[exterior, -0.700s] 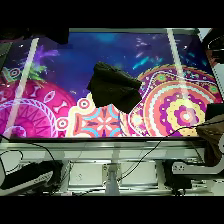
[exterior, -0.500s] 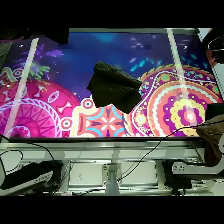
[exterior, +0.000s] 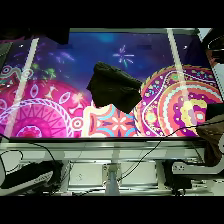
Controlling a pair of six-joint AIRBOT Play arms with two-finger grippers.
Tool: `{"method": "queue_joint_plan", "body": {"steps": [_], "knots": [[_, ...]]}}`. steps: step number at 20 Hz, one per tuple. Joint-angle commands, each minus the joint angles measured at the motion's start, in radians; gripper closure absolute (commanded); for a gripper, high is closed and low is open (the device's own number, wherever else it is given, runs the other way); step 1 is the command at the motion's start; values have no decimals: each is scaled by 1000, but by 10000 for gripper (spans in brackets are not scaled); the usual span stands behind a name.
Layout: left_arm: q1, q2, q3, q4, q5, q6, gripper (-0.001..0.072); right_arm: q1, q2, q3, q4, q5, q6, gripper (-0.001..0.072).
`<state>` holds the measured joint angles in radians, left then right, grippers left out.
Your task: Fold the clothes and pants, and hang the long-sleeved shirts on hangers.
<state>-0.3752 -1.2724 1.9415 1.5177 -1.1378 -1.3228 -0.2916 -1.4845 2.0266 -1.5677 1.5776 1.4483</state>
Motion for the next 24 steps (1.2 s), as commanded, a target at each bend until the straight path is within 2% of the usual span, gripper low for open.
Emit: {"method": "queue_joint_plan", "body": {"steps": [1,5,7,9,11,14,17,18,19,20,21,22,24], "knots": [[1,-25,0,1,0,0,679,0,1,0,0,0,0,677],[4,-103,0,34,-79,-10,678,0,1,0,0,-8,0,677],[21,-145,0,85,-155,-66,677,0,1,0,2,-37,0,677],[63,-187,-1,61,-228,-108,667,0,1,0,16,-58,1,677],[104,-200,-60,-6,-262,-109,667,0,-2,0,60,-112,11,677],[144,-172,-275,-95,-198,-110,667,0,-2,-2,140,-166,24,677],[161,-109,-575,-242,16,-144,667,0,-2,-36,143,-162,23,677],[161,-97,-667,-305,69,-143,611,-1,-2,-51,145,-163,23,676],[161,-95,-734,-346,96,-143,430,-1,-2,-64,148,-169,23,666],[159,-98,-797,-391,121,-144,158,-1,-3,-78,156,-183,23,600],[160,-104,-854,-448,149,-143,-12,0,-5,-85,166,-191,23,491],[159,-110,-900,-496,180,-143,2,-1,-9,-87,178,-192,23,423],[154,-125,-973,-592,266,-136,5,-1,-19,-87,181,-191,23,424]]}}
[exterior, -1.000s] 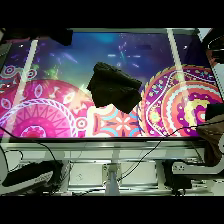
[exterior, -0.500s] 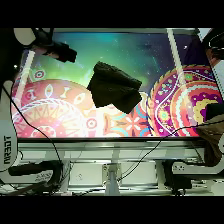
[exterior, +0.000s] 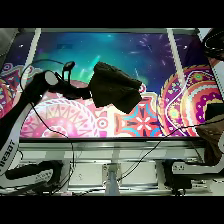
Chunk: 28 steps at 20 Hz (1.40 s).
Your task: Fold the clothes and pants, and hang the long-sleeved shirts on hangers.
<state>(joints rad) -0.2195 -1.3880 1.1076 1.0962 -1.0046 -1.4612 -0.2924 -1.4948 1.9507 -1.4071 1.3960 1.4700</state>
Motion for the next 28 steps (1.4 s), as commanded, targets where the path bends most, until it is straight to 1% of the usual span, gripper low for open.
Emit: {"method": "queue_joint_plan", "body": {"steps": [1,3,8,9,11,12,14,15,16,17,18,19,20,21,23,24,25,26,27,28], "knots": [[-8,-16,-164,-210,177,14,6,0,-11,-11,20,-10,1,424],[-23,-36,-183,-232,238,14,7,0,-13,-11,20,-15,1,424],[-87,-126,-183,-247,335,14,8,0,-13,-11,20,-29,1,425],[-97,-136,-183,-259,354,14,25,0,-13,-11,20,-29,1,426],[-109,-145,-183,-286,406,14,189,0,-13,-11,21,-28,1,433],[-111,-147,-183,-290,436,13,201,0,-13,-11,22,-28,1,434],[-117,-154,-183,-293,480,10,202,0,-13,-11,25,-29,1,434],[-119,-161,-183,-298,489,10,247,0,-13,-11,28,-33,2,434],[-121,-167,-183,-303,497,10,418,0,-13,-11,34,-40,2,434],[-122,-170,-183,-309,509,10,539,0,-13,-11,50,-53,2,434],[-123,-171,-182,-312,527,10,577,0,-13,-11,73,-65,2,434],[-123,-171,-180,-314,542,10,578,0,-13,-11,95,-74,2,434],[-123,-170,-177,-320,549,10,645,0,-13,-11,107,-78,2,435],[-120,-167,-171,-320,547,10,677,0,-13,-11,107,-78,2,436],[-110,-138,-153,-319,534,12,677,0,-13,-11,105,-76,1,437],[-103,-107,-139,-319,523,37,678,0,-13,-11,106,-76,1,454],[-96,-70,-124,-317,503,87,678,0,-13,-11,106,-69,2,585],[-89,-21,-106,-305,465,140,678,0,-13,-11,106,-37,2,678],[-80,36,-93,-277,419,157,679,0,-15,-11,106,-9,2,677],[-71,96,-89,-235,375,156,679,0,-20,-11,107,11,2,677]]}}
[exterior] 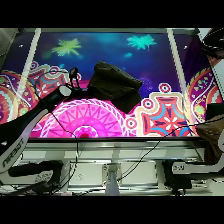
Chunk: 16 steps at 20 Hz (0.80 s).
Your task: Fold the clothes and pants, and hang the long-sleeved shirts on hangers.
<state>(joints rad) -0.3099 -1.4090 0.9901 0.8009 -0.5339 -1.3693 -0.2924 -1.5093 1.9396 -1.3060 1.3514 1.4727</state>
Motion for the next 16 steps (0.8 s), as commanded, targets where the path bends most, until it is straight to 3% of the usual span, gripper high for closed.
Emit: {"method": "queue_joint_plan", "body": {"steps": [1,5,8,9,10,12,14,16], "knots": [[28,179,29,103,-149,60,679,0,-11,-5,6,80,-1,677],[94,401,29,281,-475,7,680,0,-13,-168,100,119,-20,678],[143,495,29,369,-727,8,680,0,-13,-388,270,64,-99,671],[150,503,29,375,-805,8,679,0,-13,-459,347,35,-107,577],[150,502,27,382,-878,9,679,2,-13,-531,427,1,-107,403],[149,496,5,381,-928,8,679,27,-13,-643,529,-61,-175,292],[149,488,-39,381,-926,8,679,87,-13,-715,533,-137,-271,207],[149,468,-92,381,-925,9,679,161,-20,-742,533,-230,-291,61]]}}
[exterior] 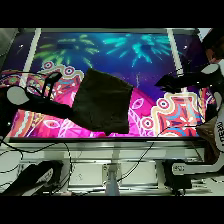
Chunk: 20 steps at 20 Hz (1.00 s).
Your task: Fold the clothes and pants, and hang the long-sleeved shirts on hangers.
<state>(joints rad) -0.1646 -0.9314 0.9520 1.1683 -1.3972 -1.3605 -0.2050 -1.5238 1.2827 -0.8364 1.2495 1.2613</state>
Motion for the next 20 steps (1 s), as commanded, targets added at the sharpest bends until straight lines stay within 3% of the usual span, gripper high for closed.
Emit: {"method": "queue_joint_plan", "body": {"steps": [1,4,6,9,14,20], "knots": [[4,-23,-81,14,-60,0,679,112,-15,-85,67,-183,-77,21],[4,-67,-154,13,-13,0,679,206,-63,-80,68,-332,-53,31],[4,-95,-189,13,18,0,678,236,-130,-42,94,-348,-40,31],[4,-119,-204,13,19,0,678,238,-240,48,191,-325,-40,31],[4,-121,-204,13,48,0,678,238,-397,207,194,-221,-40,31],[4,-122,-205,13,51,0,678,239,-466,228,182,-188,-46,43]]}}
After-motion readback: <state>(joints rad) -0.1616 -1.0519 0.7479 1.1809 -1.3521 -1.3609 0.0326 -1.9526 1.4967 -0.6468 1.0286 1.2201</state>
